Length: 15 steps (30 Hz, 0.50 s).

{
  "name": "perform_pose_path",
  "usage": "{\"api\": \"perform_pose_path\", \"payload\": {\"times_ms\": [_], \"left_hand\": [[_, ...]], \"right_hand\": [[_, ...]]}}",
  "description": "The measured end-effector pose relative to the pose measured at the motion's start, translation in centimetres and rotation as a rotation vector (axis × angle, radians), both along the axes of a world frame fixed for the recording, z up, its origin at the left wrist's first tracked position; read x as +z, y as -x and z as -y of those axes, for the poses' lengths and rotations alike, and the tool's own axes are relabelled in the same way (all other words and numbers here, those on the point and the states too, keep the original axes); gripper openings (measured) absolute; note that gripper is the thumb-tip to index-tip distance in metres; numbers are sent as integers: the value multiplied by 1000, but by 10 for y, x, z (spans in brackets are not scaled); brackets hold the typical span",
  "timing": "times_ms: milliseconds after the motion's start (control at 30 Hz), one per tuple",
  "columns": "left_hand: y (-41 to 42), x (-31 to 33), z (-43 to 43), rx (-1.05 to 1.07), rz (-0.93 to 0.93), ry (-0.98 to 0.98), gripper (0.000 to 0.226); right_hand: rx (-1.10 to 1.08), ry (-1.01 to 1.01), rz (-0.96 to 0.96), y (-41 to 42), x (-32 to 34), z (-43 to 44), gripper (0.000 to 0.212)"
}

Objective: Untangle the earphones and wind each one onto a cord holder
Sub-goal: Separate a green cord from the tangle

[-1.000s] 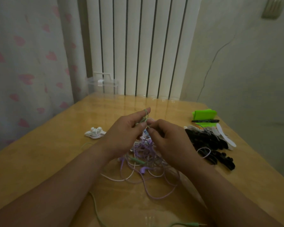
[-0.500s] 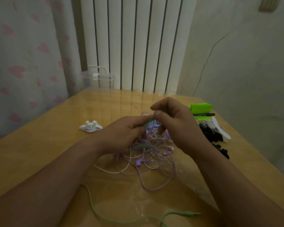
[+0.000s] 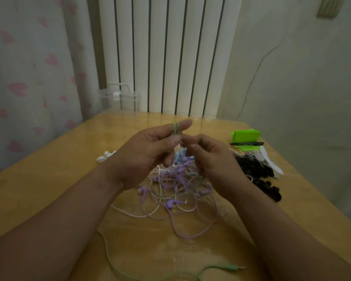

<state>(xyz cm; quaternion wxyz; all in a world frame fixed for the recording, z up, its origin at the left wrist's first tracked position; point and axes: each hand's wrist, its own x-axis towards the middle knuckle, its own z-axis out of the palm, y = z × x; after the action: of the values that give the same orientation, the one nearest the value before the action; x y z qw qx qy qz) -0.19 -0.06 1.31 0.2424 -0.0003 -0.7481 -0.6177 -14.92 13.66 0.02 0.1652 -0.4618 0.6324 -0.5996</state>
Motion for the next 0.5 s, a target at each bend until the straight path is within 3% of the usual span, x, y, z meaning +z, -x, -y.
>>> {"api": "perform_pose_path", "payload": {"times_ms": [133,300,500], "left_hand": [[3,-8,1,181,-16,49,42],[10,-13,-1,302,46,222,43],[8,-18,4,284,172,359,42]], "right_hand": [[-50,-109,-225,-11,-4,6,20],[-59,-128,-302,-16,-4,7,24],[-89,-131,-357,-14,-3,7,16]]}}
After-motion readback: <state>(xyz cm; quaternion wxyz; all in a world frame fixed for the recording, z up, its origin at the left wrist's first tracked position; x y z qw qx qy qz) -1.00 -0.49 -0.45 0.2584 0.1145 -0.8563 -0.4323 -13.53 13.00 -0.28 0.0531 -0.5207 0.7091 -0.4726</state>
